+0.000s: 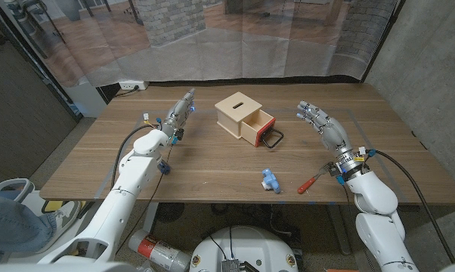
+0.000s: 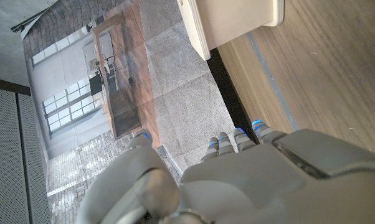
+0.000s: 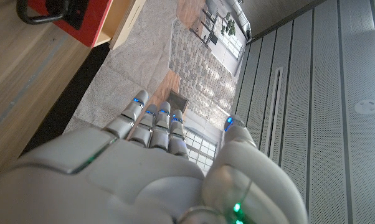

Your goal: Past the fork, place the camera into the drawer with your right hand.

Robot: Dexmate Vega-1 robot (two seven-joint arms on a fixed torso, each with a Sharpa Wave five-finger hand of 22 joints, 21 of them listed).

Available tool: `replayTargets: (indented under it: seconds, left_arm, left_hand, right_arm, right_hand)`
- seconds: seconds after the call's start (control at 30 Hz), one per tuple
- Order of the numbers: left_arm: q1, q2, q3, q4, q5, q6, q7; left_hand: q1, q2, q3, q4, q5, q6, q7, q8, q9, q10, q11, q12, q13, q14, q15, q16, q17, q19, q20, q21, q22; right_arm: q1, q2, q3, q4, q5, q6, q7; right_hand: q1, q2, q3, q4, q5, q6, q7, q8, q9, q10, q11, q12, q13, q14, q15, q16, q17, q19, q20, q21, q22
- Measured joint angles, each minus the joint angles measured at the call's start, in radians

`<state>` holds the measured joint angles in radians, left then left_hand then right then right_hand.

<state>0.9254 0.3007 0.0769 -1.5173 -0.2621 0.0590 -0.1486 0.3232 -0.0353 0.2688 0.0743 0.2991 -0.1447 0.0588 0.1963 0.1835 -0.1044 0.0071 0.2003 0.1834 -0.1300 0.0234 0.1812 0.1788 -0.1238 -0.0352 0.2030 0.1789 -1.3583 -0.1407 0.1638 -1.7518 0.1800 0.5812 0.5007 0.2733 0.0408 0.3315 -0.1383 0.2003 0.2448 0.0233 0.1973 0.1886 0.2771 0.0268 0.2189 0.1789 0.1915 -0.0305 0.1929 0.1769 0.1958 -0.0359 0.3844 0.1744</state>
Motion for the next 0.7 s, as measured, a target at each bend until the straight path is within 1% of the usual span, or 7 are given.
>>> replayTargets:
  seconds: [0.2, 0.3, 0.5, 0.57, 0.7]
  left_arm:
    - [0.005, -0.002, 0.002, -0.007, 0.002, 0.003, 0.005]
    - [0.009, -0.002, 0.003, -0.012, 0.002, 0.007, 0.009]
    - [0.017, -0.003, 0.003, -0.023, 0.003, 0.01, 0.016]
    - [0.022, -0.003, 0.003, -0.03, 0.004, 0.01, 0.019]
    - [0.028, -0.003, 0.003, -0.037, 0.005, 0.011, 0.023]
  left_hand:
    - [0.005, 0.005, 0.0, 0.0, 0.0, 0.0, 0.0, 0.0, 0.0, 0.0, 0.0, 0.0, 0.0, 0.0, 0.0, 0.0, 0.0, 0.0, 0.0, 0.0, 0.0]
    - [0.005, 0.005, 0.0, 0.0, 0.0, 0.0, 0.0, 0.0, 0.0, 0.0, 0.0, 0.0, 0.0, 0.0, 0.0, 0.0, 0.0, 0.0, 0.0, 0.0, 0.0]
    - [0.005, 0.005, -0.004, -0.004, 0.0, 0.0, 0.0, 0.0, 0.0, 0.0, 0.0, 0.0, 0.0, 0.0, 0.0, 0.0, 0.0, 0.0, 0.0, 0.0, 0.0]
    - [0.005, 0.005, -0.004, -0.004, 0.0, 0.0, 0.0, 0.0, 0.0, 0.0, 0.0, 0.0, 0.0, 0.0, 0.0, 0.0, 0.0, 0.0, 0.0, 0.0, 0.0]
    - [0.005, 0.005, -0.004, -0.004, 0.0, 0.0, 0.0, 0.0, 0.0, 0.0, 0.0, 0.0, 0.0, 0.0, 0.0, 0.0, 0.0, 0.0, 0.0, 0.0, 0.0]
  right_arm:
    - [-0.014, -0.004, 0.002, -0.01, 0.003, 0.005, 0.006]
    - [-0.019, -0.006, 0.003, -0.013, 0.007, 0.01, 0.01]
    - [-0.027, -0.01, 0.004, -0.013, 0.016, 0.018, 0.021]
    - [-0.032, -0.011, 0.005, -0.014, 0.02, 0.021, 0.026]
    - [-0.04, -0.013, 0.006, -0.018, 0.023, 0.026, 0.03]
  right_hand:
    - [0.0, 0.0, 0.0, 0.0, 0.0, 0.006, -0.006, 0.0, 0.0, 0.0, 0.0, 0.0, 0.0, 0.002, 0.002, 0.0, 0.0, 0.0, 0.0, 0.0, 0.0]
    - [0.0, 0.0, 0.0, 0.0, 0.0, 0.006, -0.006, 0.0, 0.0, 0.0, 0.0, 0.0, 0.0, 0.002, 0.002, 0.0, 0.0, 0.007, -0.007, 0.0, 0.0]
    - [0.0, 0.0, 0.003, -0.003, 0.0, 0.013, -0.013, 0.0, 0.0, 0.003, -0.003, 0.0, 0.0, 0.007, -0.004, 0.0, 0.0, 0.007, -0.007, -0.004, 0.0]
    - [0.0, 0.0, 0.003, -0.003, 0.0, 0.018, -0.018, 0.0, 0.0, 0.007, -0.007, 0.0, 0.0, 0.007, -0.004, 0.0, 0.0, 0.011, -0.003, -0.007, 0.0]
    - [0.012, 0.002, 0.003, -0.003, 0.0, 0.018, -0.018, 0.0, 0.0, 0.009, -0.009, 0.0, 0.0, 0.007, -0.004, 0.0, 0.0, 0.013, -0.002, -0.007, 0.0]
